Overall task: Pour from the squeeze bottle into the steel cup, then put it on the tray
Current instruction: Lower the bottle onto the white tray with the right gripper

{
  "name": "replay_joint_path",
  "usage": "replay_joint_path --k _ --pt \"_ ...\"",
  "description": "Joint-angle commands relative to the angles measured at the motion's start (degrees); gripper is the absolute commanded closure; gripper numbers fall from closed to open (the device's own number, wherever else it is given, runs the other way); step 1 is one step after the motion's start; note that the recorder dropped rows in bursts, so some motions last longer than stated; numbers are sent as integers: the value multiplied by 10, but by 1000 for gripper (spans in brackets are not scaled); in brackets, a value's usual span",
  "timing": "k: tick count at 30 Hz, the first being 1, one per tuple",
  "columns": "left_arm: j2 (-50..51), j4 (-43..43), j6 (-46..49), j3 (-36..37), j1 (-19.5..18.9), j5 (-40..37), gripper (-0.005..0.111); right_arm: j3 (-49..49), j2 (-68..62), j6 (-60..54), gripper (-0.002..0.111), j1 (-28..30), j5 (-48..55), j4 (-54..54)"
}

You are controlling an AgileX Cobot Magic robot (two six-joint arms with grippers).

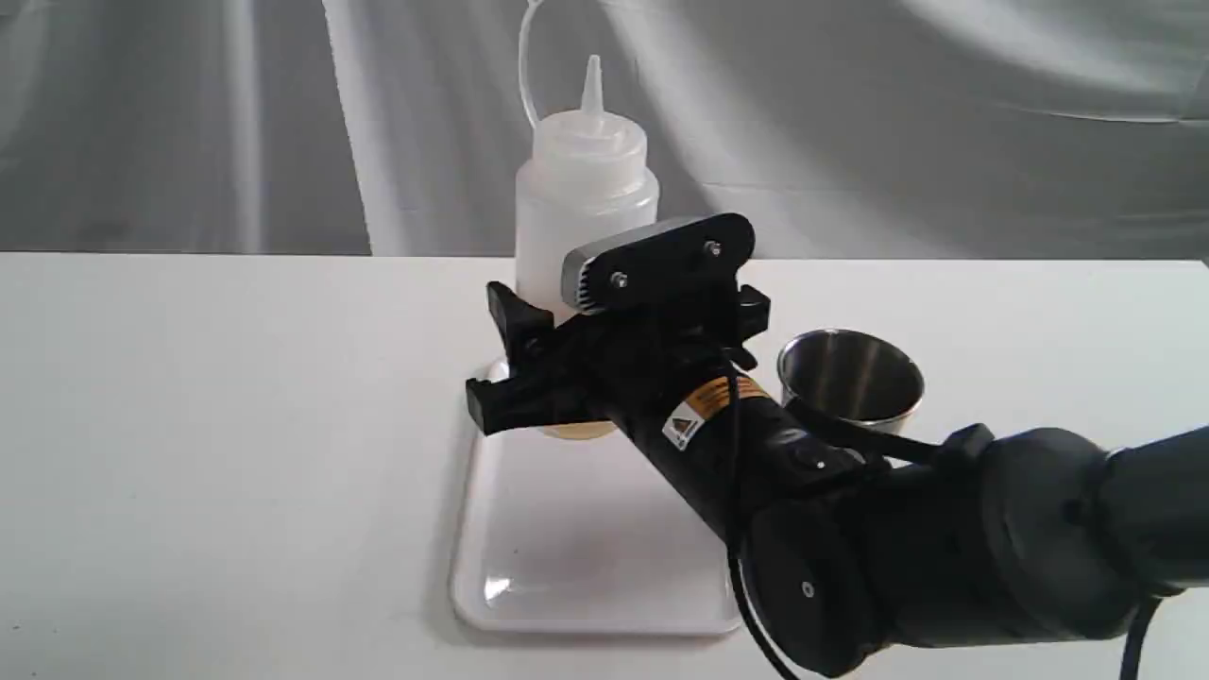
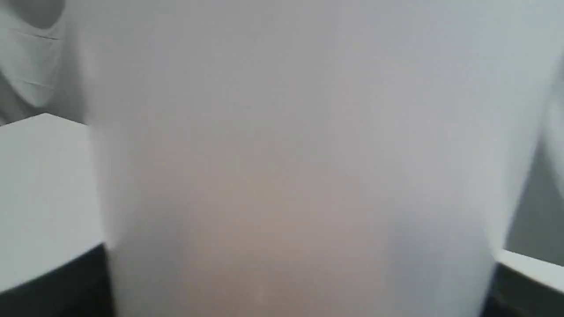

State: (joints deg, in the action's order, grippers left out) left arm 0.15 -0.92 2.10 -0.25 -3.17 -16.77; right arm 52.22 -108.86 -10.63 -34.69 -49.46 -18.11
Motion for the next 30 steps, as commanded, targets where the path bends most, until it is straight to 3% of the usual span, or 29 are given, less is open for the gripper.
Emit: replay_joint_path --k 1,9,18,30 --pt "-1 -2 -1 3 5 5 98 2 4 -14 108 -2 -14 -52" --pt "-1 -2 -1 3 5 5 98 2 -35 -89 108 -15 -37 -51" --pt "-1 -2 -2 3 5 5 98 2 -89 -84 108 -52 -101 -104" --pt "-1 0 0 3 5 5 98 6 -129 -53 108 -53 -124 -150"
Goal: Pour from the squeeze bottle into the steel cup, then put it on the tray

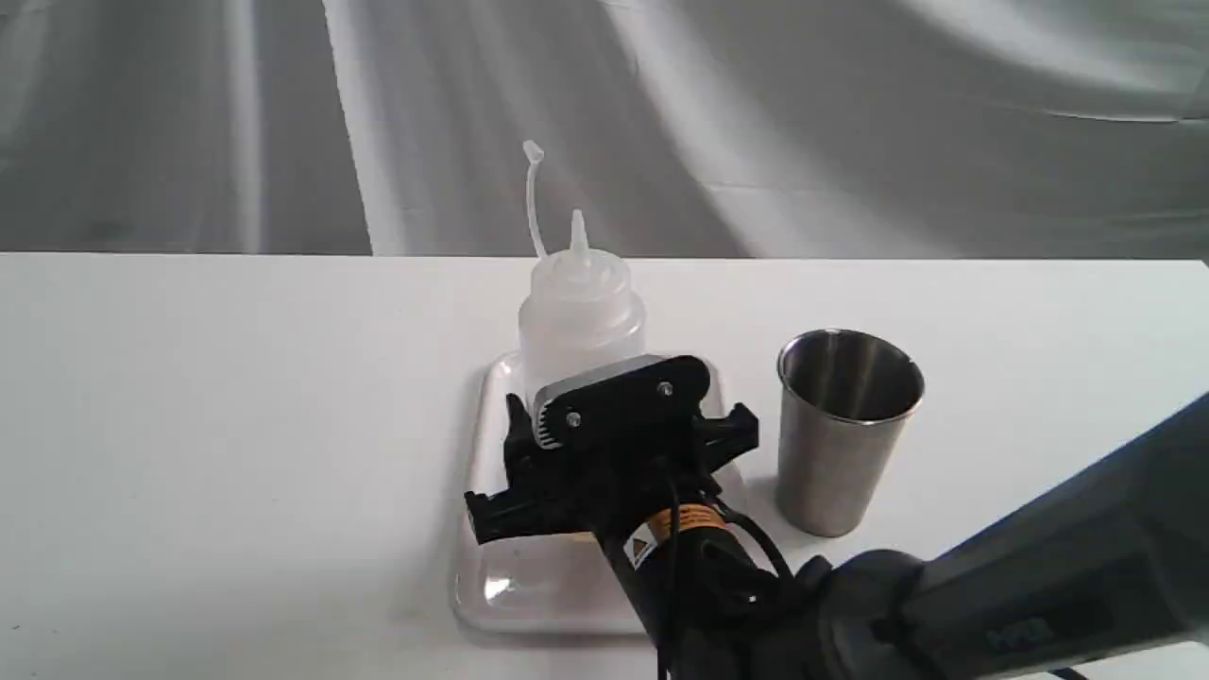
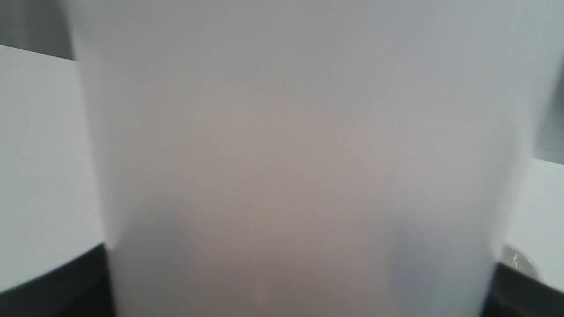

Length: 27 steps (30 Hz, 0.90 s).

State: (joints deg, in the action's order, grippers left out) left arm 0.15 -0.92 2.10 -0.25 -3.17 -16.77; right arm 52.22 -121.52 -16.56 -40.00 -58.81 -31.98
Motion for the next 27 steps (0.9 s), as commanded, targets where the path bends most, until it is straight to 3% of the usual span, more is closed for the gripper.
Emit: replay_joint_path --k 1,11,27 --pt "-1 0 0 3 5 5 98 6 -6 6 108 0 -36 -15" --pt "-1 0 -2 3 5 5 98 6 -29 22 108 0 -100 -43" --pt "-1 0 -1 3 5 5 98 20 -67 49 108 0 -111 -18"
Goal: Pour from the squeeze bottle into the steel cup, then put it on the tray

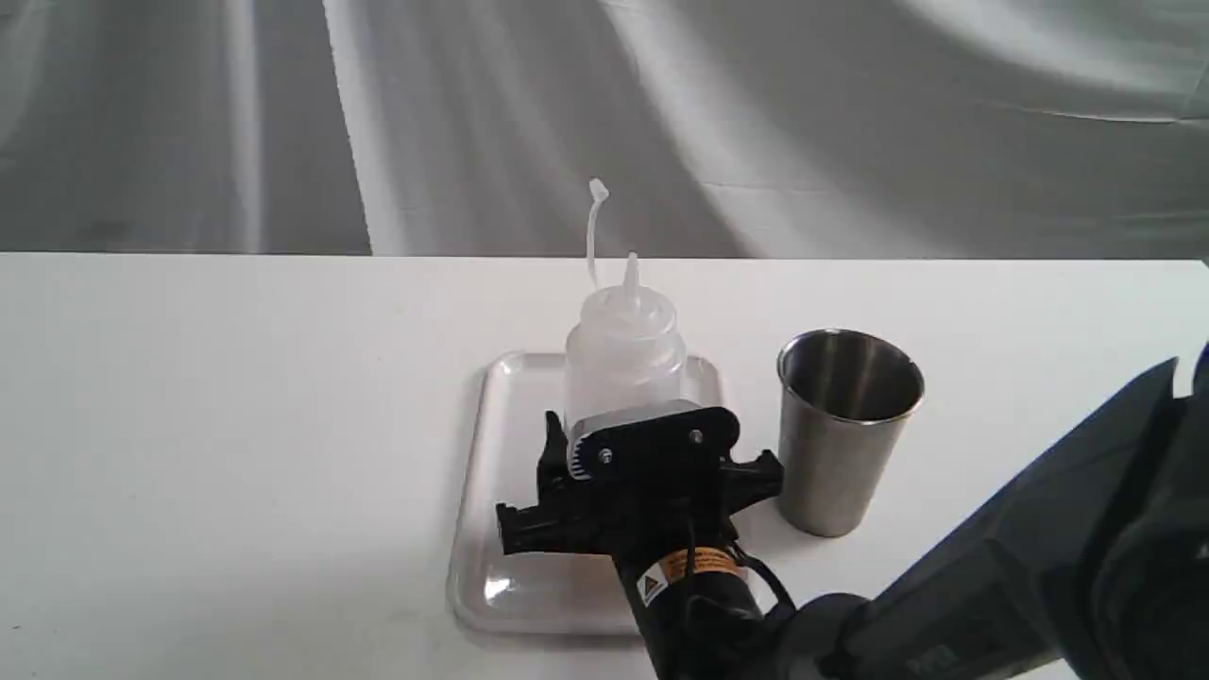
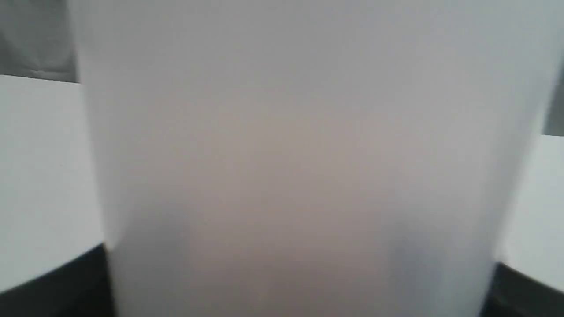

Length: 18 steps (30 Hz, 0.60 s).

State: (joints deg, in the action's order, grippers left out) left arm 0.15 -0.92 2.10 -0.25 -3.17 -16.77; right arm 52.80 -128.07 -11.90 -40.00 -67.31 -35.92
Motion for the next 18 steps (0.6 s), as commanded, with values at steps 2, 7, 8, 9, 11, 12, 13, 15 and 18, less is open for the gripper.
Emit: replay_joint_path --k 2,7,8,9,11,12,13,15,18 --pt "-1 0 -2 3 5 5 98 29 -6 0 108 0 -27 29" --pt "-1 0 -2 3 5 5 98 68 -15 -26 108 0 11 29" --pt "-1 0 -2 3 5 5 98 74 -17 -33 108 0 14 29" --pt "-1 0 -2 3 5 5 98 80 -17 -38 108 0 17 29" --pt "-1 0 -2 3 5 5 98 88 -20 -45 108 0 20 22" --pt "-1 0 -2 3 5 5 98 92 -22 -45 108 0 20 13" --pt "-1 0 -2 3 5 5 98 93 -25 -45 108 0 20 4" --pt "-1 0 0 3 5 5 98 93 -29 -45 108 0 17 -1" --pt "-1 0 0 3 5 5 98 93 -33 -45 108 0 17 -5"
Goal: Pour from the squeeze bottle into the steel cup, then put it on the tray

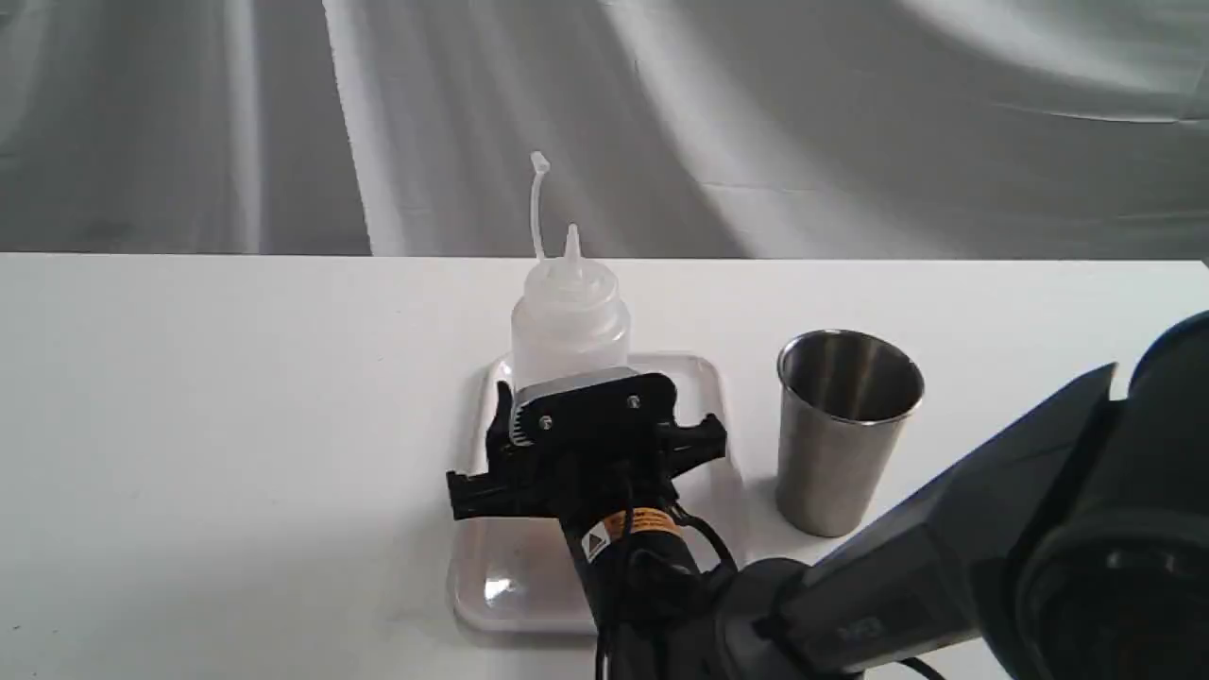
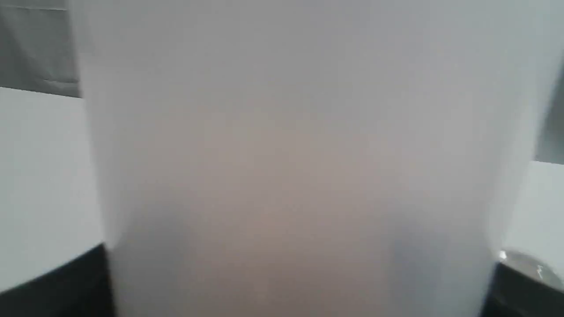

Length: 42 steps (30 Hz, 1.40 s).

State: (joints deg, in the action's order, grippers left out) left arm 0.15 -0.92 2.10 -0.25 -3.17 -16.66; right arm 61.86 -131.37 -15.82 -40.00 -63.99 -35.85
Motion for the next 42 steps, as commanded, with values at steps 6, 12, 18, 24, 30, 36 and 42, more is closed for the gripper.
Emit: replay_joint_path --k 6,12,18,24,30,36,42 --pt "-1 0 0 3 5 4 98 3 -3 -6 108 0 -17 -8" --pt "-1 0 -2 3 5 4 98 3 -3 -7 108 0 -10 -8" --pt "-1 0 -2 3 5 4 98 3 -3 -17 108 0 15 -8" --pt "-1 0 0 3 5 4 98 3 -3 -18 108 0 28 -15" --pt "-1 0 0 3 5 4 98 3 -3 -19 108 0 40 -28" --pt "-1 0 -2 3 5 4 98 3 -3 -21 108 0 52 -35" --pt "-1 0 -2 3 5 4 98 3 -3 -21 108 0 52 -35"
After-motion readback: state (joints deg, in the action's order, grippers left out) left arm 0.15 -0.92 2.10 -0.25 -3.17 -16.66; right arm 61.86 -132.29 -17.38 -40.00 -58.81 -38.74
